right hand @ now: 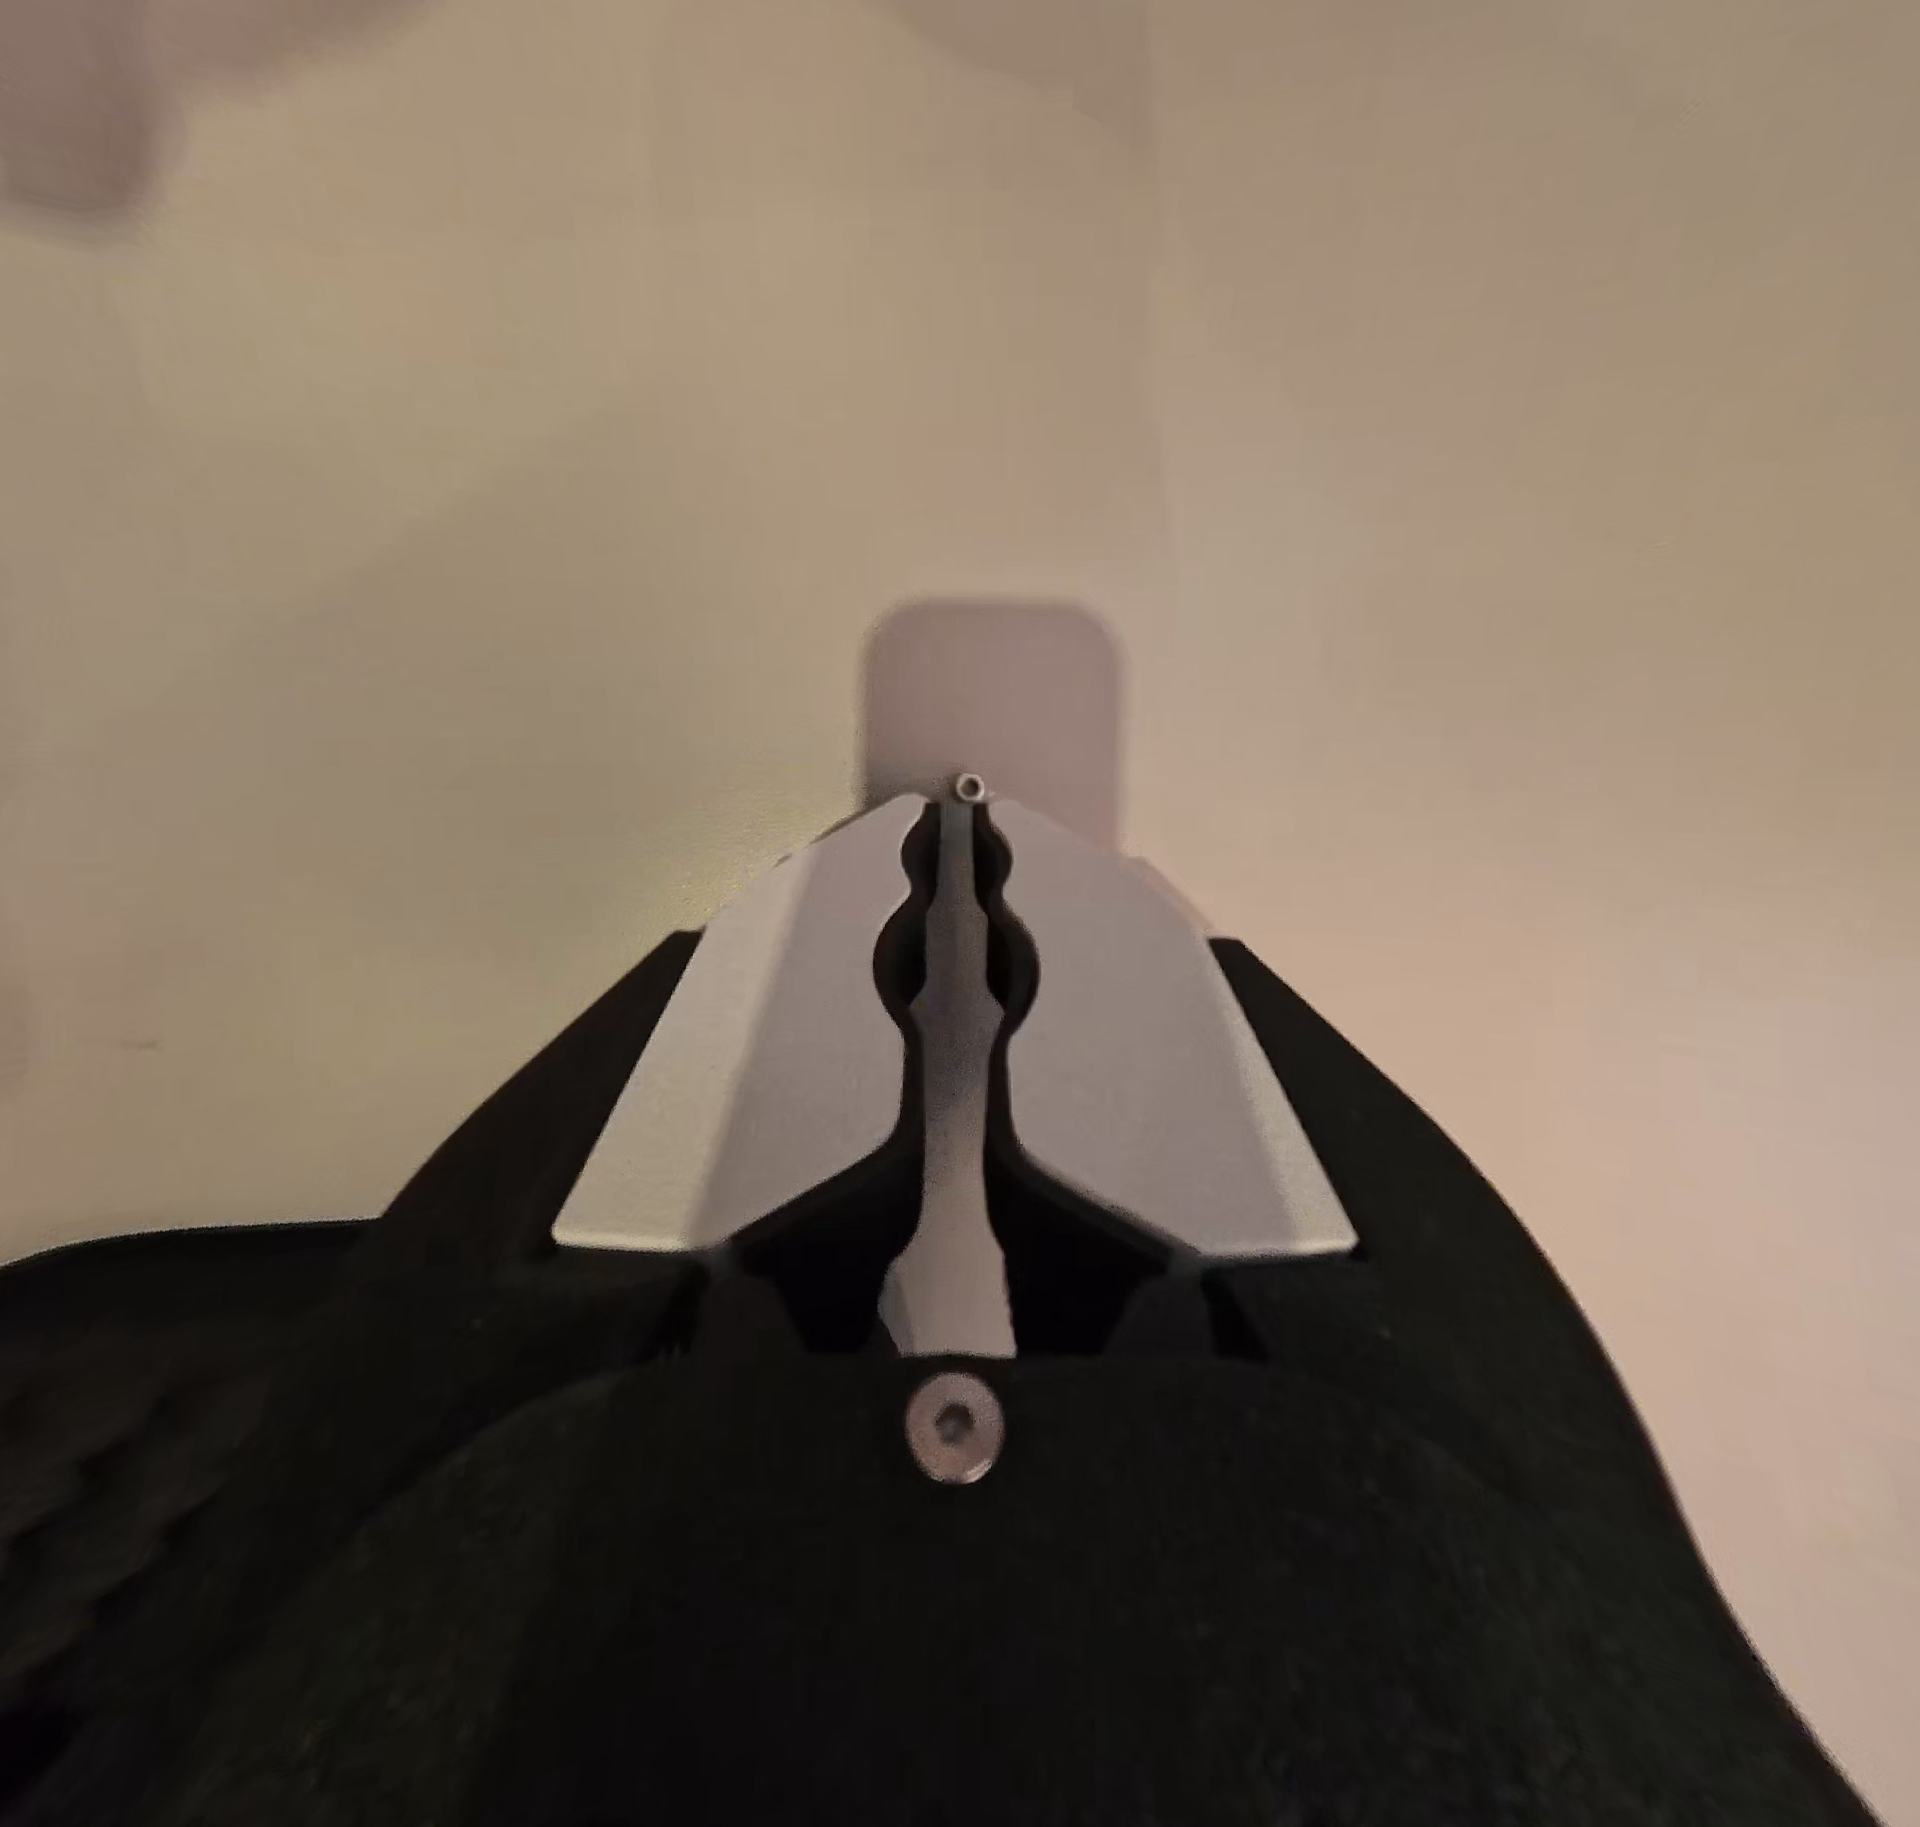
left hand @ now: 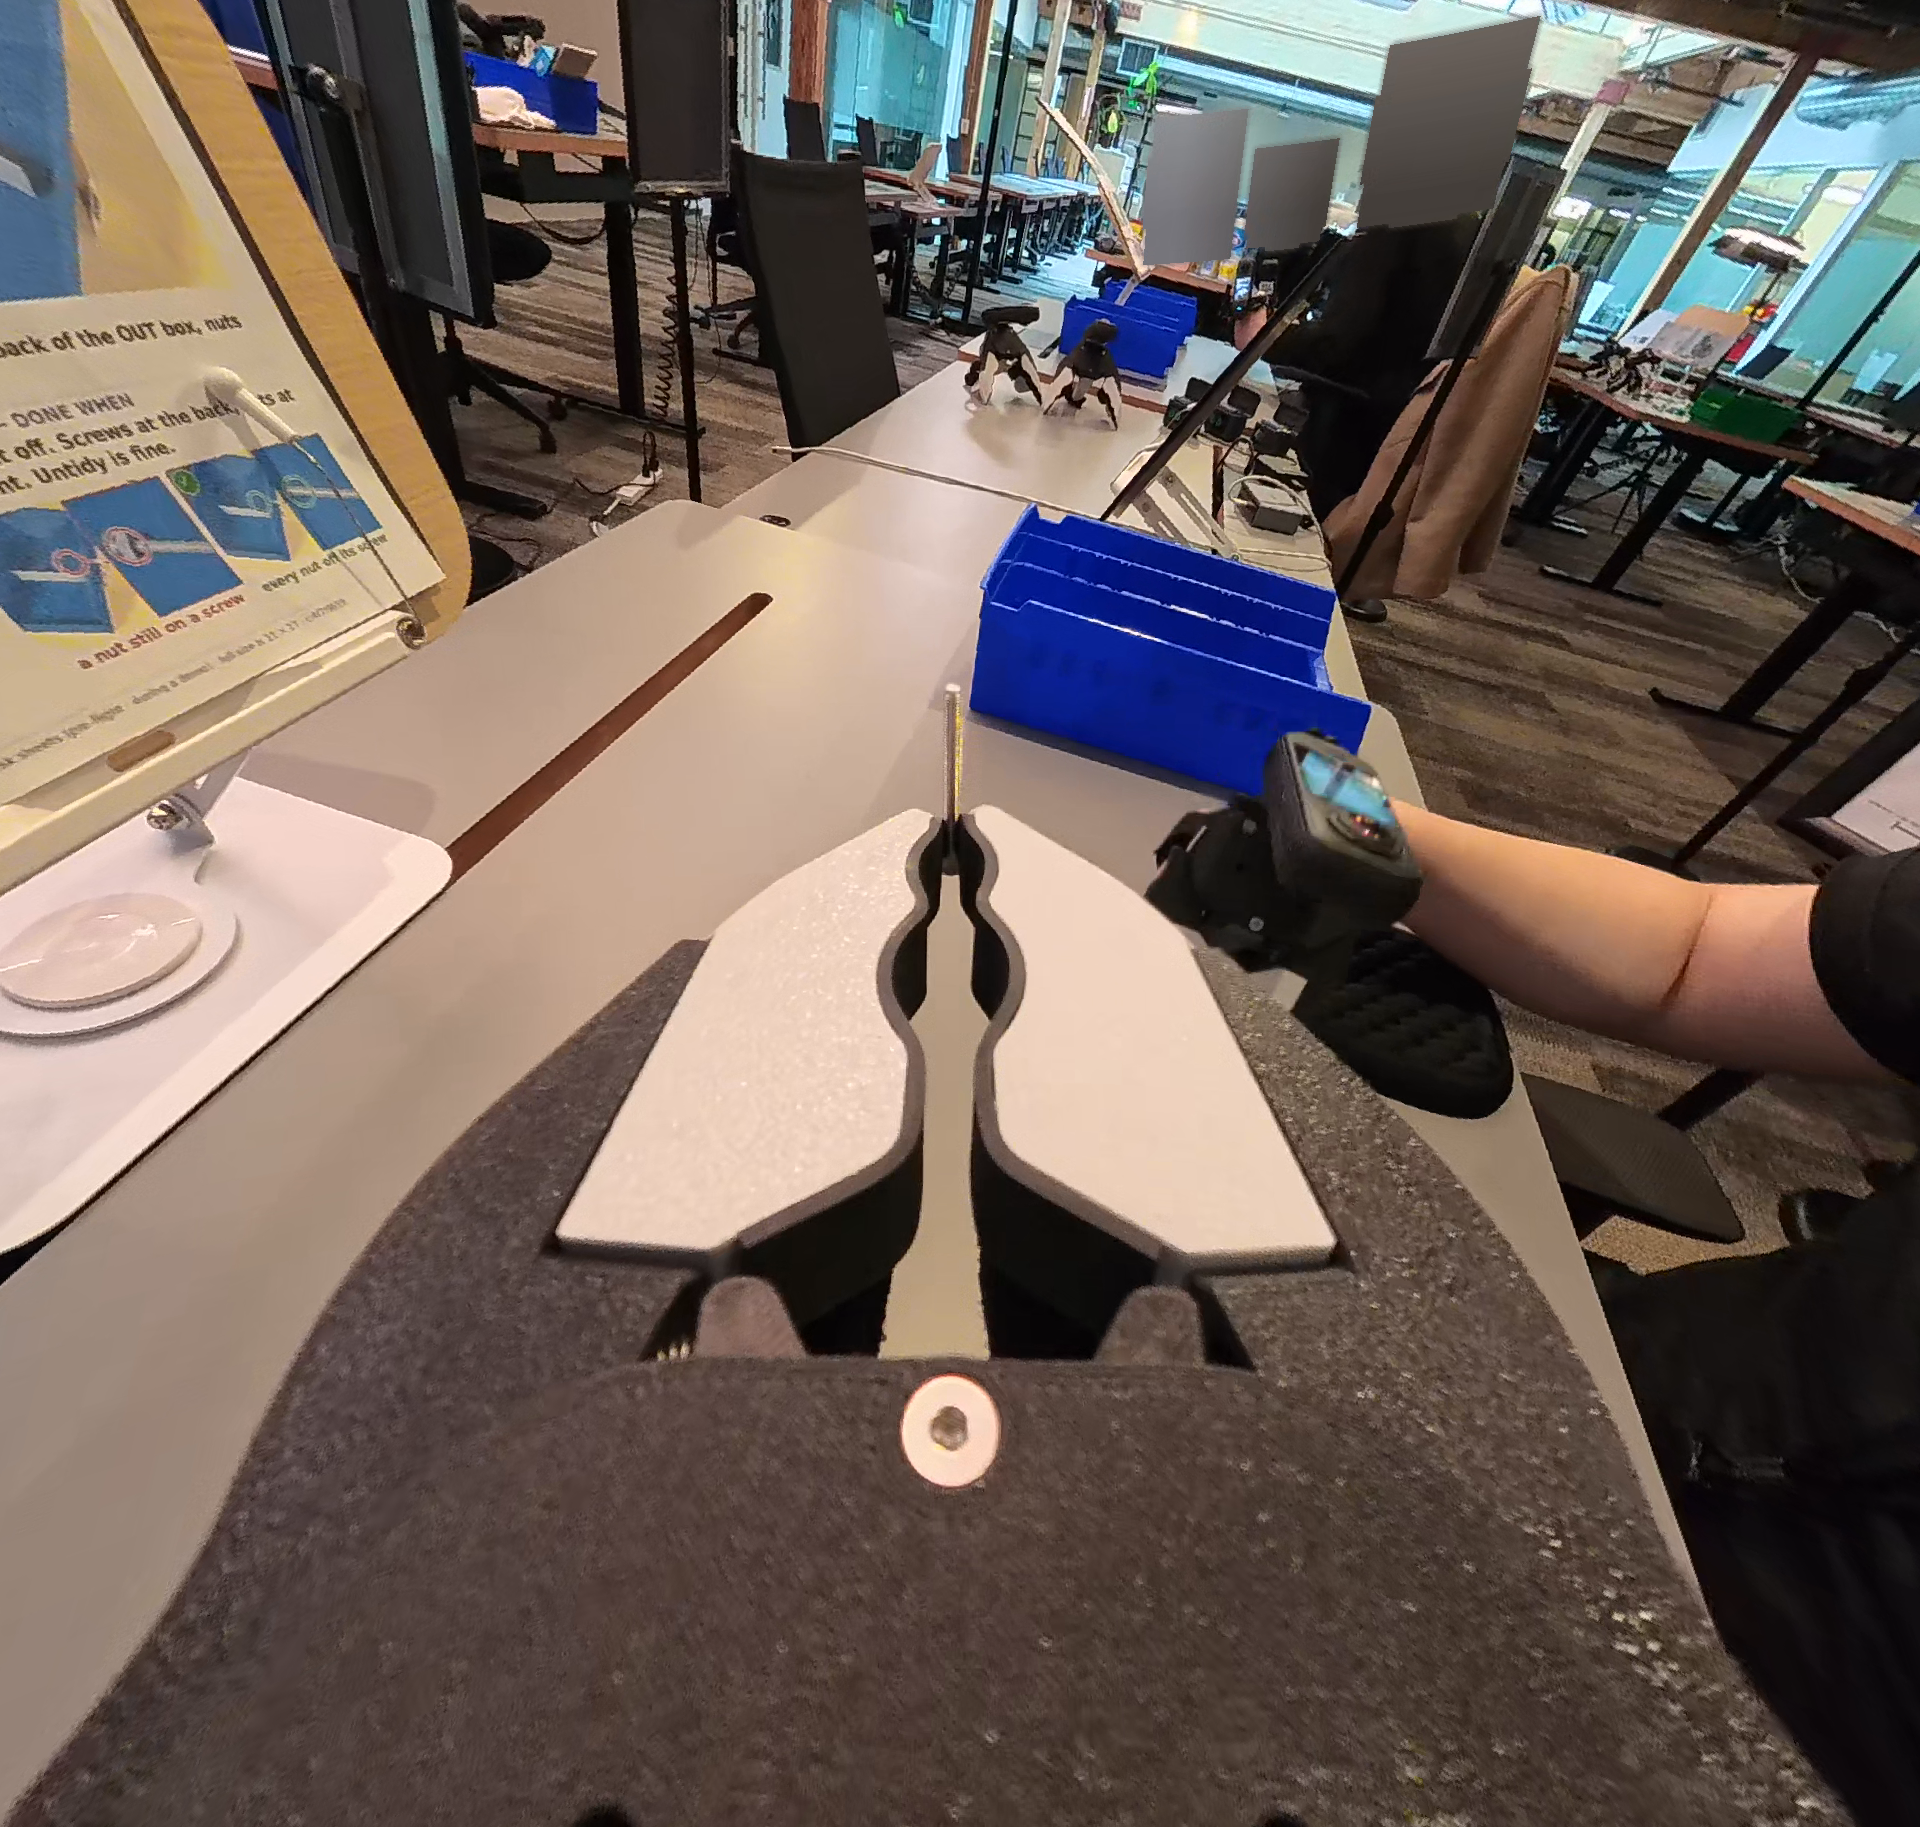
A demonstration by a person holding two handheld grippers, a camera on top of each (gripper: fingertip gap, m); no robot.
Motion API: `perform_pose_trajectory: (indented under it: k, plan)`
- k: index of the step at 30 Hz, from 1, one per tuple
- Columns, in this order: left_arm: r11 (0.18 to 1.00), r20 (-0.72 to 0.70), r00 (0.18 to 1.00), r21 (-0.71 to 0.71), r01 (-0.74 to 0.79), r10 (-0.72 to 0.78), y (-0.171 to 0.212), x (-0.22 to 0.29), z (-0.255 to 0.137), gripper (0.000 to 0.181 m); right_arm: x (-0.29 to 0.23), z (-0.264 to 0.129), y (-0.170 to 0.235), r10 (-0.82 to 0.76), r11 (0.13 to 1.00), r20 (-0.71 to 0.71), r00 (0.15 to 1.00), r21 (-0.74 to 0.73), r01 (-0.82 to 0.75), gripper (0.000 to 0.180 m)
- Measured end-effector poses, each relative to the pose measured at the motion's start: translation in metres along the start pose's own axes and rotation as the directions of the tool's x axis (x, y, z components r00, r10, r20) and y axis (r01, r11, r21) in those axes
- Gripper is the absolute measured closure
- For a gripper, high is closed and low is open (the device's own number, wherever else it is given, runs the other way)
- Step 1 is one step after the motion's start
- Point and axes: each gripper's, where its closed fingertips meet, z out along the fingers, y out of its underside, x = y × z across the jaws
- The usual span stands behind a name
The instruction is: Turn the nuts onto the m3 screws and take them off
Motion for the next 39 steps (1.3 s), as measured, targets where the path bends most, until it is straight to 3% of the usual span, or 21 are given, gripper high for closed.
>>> perform_pose_trajectory:
  k: [6, 14, 19, 28, 39]
  plan:
    - [1.000, 0.001, 1.000, -0.006, 0.002, -0.002, 0.001, 0.000, 0.000, 0.178, 0.000, 0.001, 0.002, -0.006, 0.997, -0.009, 1.000, -0.072, 0.006, 0.171]
    - [1.000, -0.022, 1.000, -0.024, -0.005, 0.005, 0.003, 0.006, 0.004, 0.178, 0.000, 0.000, 0.001, -0.191, 0.966, 0.049, 0.980, -0.166, 0.197, 0.170]
    - [1.000, -0.033, 0.999, -0.016, -0.005, 0.004, 0.001, 0.009, 0.002, 0.178, -0.001, -0.003, -0.011, -0.209, 0.972, 0.139, 0.968, -0.081, 0.222, 0.169]
    - [1.000, -0.040, 0.999, -0.010, 0.014, -0.014, 0.002, 0.006, 0.002, 0.178, -0.001, 0.000, -0.009, -0.263, 0.951, 0.244, 0.933, -0.096, 0.293, 0.168]
    - [1.000, -0.047, 0.999, -0.017, 0.024, -0.025, 0.003, 0.006, 0.005, 0.178, 0.001, 0.006, -0.002, -0.283, 0.953, 0.260, 0.923, -0.035, 0.302, 0.170]
